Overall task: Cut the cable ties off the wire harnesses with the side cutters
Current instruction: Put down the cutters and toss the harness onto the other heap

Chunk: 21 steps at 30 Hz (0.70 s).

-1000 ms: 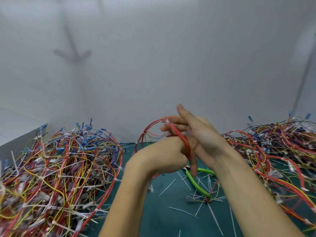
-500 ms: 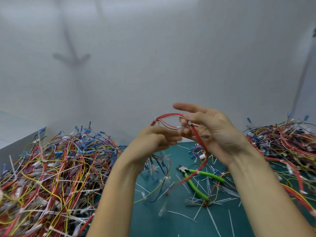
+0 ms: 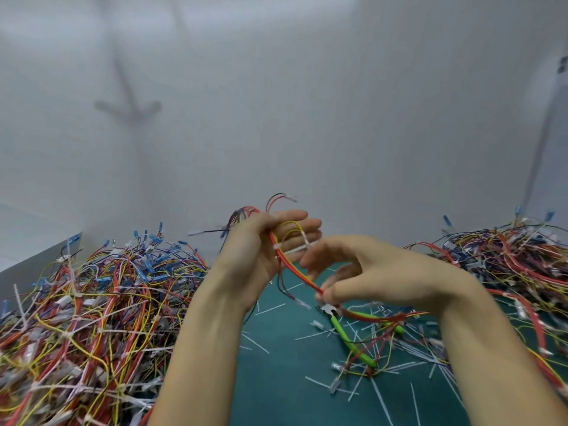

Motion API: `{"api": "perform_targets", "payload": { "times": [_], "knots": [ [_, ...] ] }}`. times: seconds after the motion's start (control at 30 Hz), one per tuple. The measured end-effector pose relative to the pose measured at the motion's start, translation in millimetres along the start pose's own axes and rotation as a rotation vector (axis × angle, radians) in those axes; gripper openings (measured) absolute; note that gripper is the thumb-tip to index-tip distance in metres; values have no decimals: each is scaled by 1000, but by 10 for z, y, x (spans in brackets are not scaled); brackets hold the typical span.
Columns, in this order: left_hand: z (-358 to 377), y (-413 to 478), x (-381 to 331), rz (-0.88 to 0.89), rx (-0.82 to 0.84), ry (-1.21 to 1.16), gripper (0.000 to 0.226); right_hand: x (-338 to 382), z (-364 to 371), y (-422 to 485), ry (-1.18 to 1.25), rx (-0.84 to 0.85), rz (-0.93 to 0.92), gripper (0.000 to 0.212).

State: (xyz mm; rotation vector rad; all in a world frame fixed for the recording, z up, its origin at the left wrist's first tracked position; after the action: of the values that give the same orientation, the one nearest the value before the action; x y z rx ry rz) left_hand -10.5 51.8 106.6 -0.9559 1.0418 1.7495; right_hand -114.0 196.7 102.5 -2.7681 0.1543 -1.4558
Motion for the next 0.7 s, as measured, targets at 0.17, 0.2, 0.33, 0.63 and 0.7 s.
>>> {"api": "perform_targets", "payload": {
  "times": [0.17, 0.2, 0.33, 0.63, 0.7],
  "knots": [
    [96, -43, 13, -37, 184, 350, 28, 29, -104, 87, 11, -504, 67, 31],
    [111, -50, 22, -52, 218, 444, 28, 34, -131, 91, 107, -599, 42, 28],
    [175, -59, 86, -118, 329, 780, 27, 57, -127, 109, 537, -539, -165, 50],
    [21, -15, 182, -277, 253, 1258, 22, 52, -64, 174, 274, -703, -253, 22],
    [-62, -57, 99, -259, 208, 1193, 22, 68, -62, 171, 291, -717, -291, 23]
  ]
}}
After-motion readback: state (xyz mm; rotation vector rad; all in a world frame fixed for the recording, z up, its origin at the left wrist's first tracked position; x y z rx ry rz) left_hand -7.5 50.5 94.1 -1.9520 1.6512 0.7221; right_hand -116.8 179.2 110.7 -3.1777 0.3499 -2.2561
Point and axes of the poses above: each hand's wrist, its own y-axis towards the middle knuckle, its own z-axis out of the palm, x = y × z, the point moved 1 cm from there along y, towards the middle knuckle, and after that the axes turned 12 degrees about x, right-handed, at the moved point
